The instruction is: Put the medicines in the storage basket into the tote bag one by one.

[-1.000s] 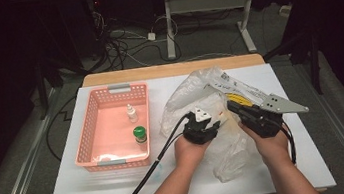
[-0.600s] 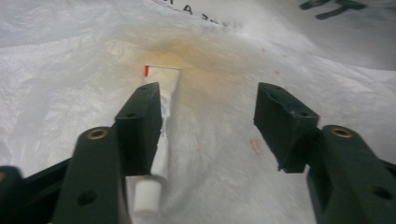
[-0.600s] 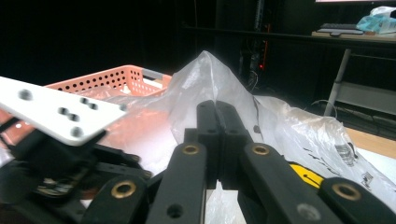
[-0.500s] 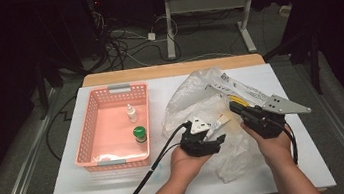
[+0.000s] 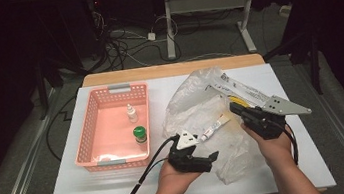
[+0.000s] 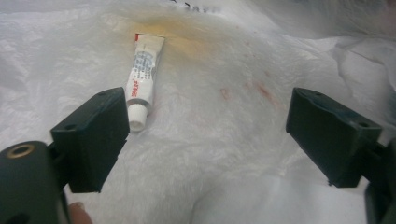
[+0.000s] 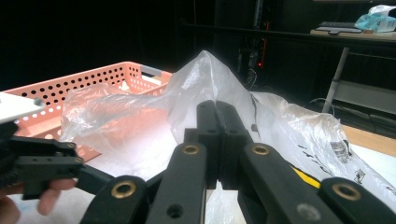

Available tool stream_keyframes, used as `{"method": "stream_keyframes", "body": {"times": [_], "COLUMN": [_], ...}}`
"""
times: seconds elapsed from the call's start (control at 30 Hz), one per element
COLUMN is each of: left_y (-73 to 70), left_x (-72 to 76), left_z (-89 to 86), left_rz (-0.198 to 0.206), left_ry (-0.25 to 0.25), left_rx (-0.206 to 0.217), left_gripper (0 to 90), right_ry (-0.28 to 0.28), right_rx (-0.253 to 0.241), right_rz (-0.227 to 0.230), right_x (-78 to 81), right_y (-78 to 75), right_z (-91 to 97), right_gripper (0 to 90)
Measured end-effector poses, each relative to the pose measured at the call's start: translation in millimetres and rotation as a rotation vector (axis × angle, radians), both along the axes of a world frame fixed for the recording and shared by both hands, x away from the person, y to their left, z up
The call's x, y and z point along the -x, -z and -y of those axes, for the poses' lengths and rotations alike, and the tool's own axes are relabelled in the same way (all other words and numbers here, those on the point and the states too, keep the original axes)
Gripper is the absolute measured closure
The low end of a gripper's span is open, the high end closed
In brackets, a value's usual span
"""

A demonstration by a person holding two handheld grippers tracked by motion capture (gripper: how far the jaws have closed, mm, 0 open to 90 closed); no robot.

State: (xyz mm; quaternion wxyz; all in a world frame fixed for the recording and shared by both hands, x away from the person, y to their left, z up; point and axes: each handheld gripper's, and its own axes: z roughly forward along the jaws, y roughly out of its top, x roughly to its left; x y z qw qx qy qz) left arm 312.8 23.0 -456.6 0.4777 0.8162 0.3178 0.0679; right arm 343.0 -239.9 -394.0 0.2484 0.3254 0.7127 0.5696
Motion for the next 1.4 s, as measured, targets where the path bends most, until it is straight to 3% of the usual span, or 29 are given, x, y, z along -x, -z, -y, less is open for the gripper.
{"method": "stream_keyframes", "body": {"times": [0.17,0.63,1.13,1.4], "left_y": [-6.0,-26.7,-25.3,-25.3], "left_x": [8.2,30.1,30.3,24.2], "left_z": [-14.9,-61.7,-107.0,-129.7], "left_rz": [0.011,0.053,0.079,0.063], "left_ry": [-0.021,-0.055,-0.160,-0.225], "left_rx": [-0.009,0.012,0.007,0.018], "left_gripper": [0.0,0.0,0.0,0.0], "right_ry": [0.000,0.001,0.000,0.003], "right_rx": [0.004,0.007,0.009,0.004], "right_rz": [-0.001,0.000,0.001,0.007], "right_x": [1.1,2.3,2.5,3.0], "right_y": [-0.2,-0.6,-0.8,-1.8], "right_z": [-0.3,0.3,0.3,2.2], "right_gripper": [90.0,90.0,90.0,90.0]}}
